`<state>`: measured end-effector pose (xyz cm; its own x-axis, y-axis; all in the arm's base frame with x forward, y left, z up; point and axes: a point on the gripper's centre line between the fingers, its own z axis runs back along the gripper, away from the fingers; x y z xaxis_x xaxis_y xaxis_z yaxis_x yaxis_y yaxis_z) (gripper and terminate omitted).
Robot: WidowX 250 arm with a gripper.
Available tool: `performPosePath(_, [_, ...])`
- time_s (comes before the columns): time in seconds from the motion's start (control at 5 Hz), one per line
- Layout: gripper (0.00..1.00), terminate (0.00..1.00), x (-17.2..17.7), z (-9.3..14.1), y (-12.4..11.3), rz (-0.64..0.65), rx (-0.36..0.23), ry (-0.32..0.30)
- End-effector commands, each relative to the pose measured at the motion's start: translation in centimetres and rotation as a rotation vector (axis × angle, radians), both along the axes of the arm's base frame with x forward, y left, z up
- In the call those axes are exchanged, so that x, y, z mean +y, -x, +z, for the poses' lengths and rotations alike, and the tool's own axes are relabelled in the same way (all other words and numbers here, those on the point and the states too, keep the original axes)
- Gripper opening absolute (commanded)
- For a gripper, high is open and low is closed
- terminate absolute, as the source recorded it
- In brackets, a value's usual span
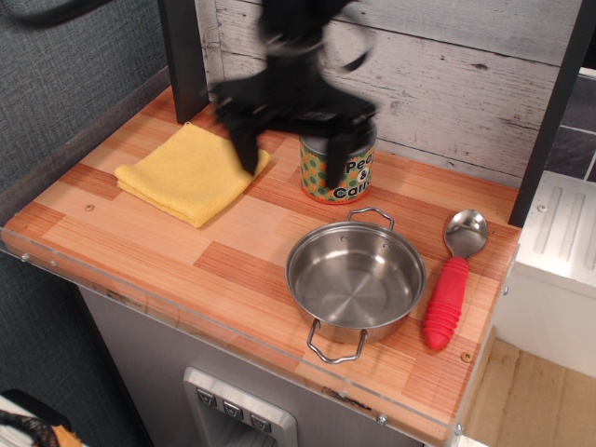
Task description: Move the pot to the left of the spoon
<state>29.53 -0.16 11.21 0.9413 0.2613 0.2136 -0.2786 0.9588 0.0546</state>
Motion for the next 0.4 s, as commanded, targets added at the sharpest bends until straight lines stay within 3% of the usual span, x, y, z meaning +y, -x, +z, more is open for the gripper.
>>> performPosePath(0.0, [1.0, 0.0, -3.3, 2.5, -1.7, -0.13, -0.036, 0.02])
performPosePath(0.2, [1.0, 1.0, -4.6, 2.6, -2.5, -0.153, -0.023, 0.011])
